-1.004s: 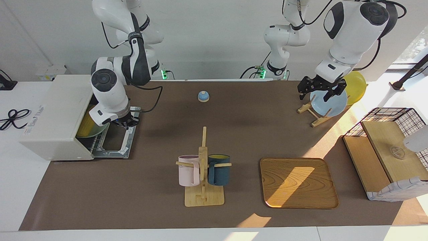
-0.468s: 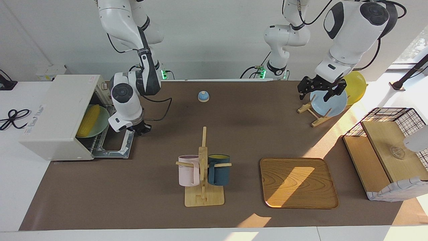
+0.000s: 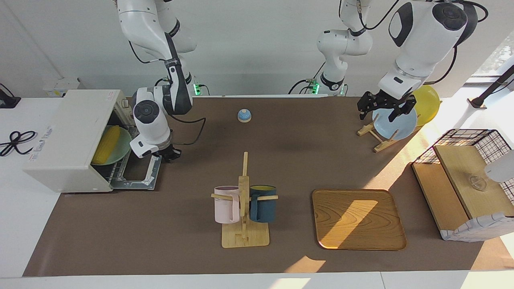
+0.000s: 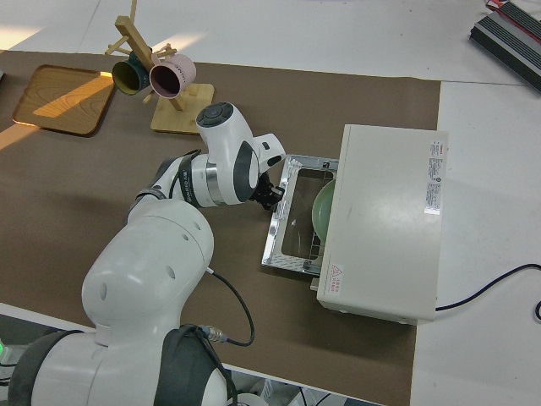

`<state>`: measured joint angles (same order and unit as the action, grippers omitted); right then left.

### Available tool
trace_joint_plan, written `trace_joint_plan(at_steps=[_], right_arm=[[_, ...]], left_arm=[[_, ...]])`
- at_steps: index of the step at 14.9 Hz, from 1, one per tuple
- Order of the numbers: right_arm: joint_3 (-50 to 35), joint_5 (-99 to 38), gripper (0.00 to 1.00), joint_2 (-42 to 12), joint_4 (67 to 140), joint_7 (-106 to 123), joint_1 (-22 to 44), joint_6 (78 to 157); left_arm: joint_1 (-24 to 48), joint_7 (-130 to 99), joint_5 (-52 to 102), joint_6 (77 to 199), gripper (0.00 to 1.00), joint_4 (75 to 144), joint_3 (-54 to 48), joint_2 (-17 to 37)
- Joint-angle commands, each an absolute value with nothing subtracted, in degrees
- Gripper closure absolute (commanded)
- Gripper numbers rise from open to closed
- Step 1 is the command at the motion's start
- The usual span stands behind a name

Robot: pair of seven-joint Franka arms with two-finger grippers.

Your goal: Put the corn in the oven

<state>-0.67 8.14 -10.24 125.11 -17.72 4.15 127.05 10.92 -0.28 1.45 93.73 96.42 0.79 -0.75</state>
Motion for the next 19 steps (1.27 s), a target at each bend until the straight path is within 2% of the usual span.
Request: trace_joint_plan(at_steps=[1,8,11,13,16,19], right_arm=[[-0.79,9.57,1.00,-8.70,126.83,-17.75,3.43,128.06],[-0.70,14.48,1.00,-8.70,126.22,-17.40,3.08,126.31],[-0.70,19.51,1.00,-9.05,122.80,-12.94,2.81,121.57],[-0.53,19.77,1.00,-9.05,117.89,-9.51,2.64,116.22],[-0.44,19.51,1.00,-8.00,111.38,-0.64,-2.18,108.92],[-0.53,18.90,0.97,-5.55,110.65,4.38,-6.84,107.32]], left_arm=[[10.99,-0.09,0.35,94.22,0.00,96.77,0.88,-1.23],[10.99,-0.09,0.35,94.22,0.00,96.77,0.88,-1.23],[10.99,-0.09,0.35,94.22,0.00,96.77,0.88,-1.23],[10.99,-0.09,0.35,94.22,0.00,96.77,0.88,-1.23],[10.99,-0.09,0.35,94.22,0.00,96.77,0.88,-1.23],[10.99,-0.09,0.35,94.22,0.00,96.77,0.88,-1.23]])
